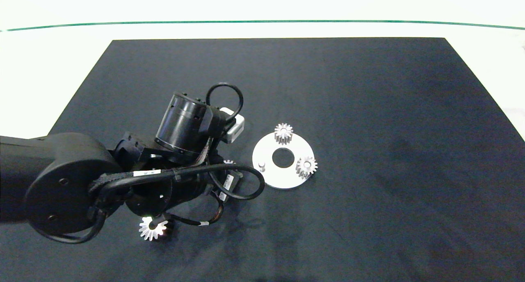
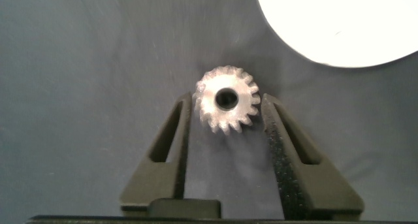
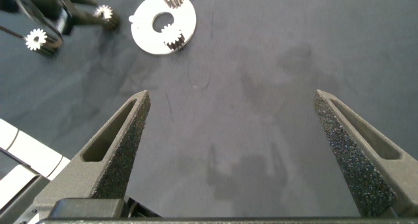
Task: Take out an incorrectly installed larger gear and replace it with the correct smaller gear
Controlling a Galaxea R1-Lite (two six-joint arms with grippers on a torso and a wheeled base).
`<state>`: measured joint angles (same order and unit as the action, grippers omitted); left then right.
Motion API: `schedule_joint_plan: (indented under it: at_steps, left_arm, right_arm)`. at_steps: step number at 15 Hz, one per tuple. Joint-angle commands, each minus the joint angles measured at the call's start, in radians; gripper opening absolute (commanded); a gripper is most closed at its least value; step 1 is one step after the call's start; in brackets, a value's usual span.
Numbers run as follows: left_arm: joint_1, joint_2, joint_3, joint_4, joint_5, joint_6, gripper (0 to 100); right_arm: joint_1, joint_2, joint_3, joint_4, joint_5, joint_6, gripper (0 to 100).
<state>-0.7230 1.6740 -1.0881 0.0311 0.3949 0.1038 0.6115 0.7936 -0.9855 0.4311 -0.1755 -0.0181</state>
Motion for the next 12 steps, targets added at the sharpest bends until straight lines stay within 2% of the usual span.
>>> schedule_joint_plan:
  at_steps: [1,3,9,10,12]
  left_arm:
    - [-0.058,-0.043,-0.015,0.001,0.002,0.0,25]
    - [-0.093,-0.037,-0.019,0.004,0.002,-0.001,25]
    - [-0.098,-0.042,-0.019,0.05,0.002,-0.004,25]
    - [-0.096,-0.043,-0.019,0.063,0.002,-0.004,100]
    - [-0.092,-0.043,-0.024,0.086,0.002,-0.004,100]
  right_arm:
    - [0.001,0.001,0.01,0.003,-0.001,0.0,100]
    - [0.001,0.004,0.01,0.002,-0.002,0.0,100]
    - [0.001,0.003,0.016,0.002,-0.001,0.0,100]
    - [0.001,0.001,0.016,0.002,-0.001,0.0,100]
    - [0.001,-0.002,0.016,0.003,-0.001,0.0,100]
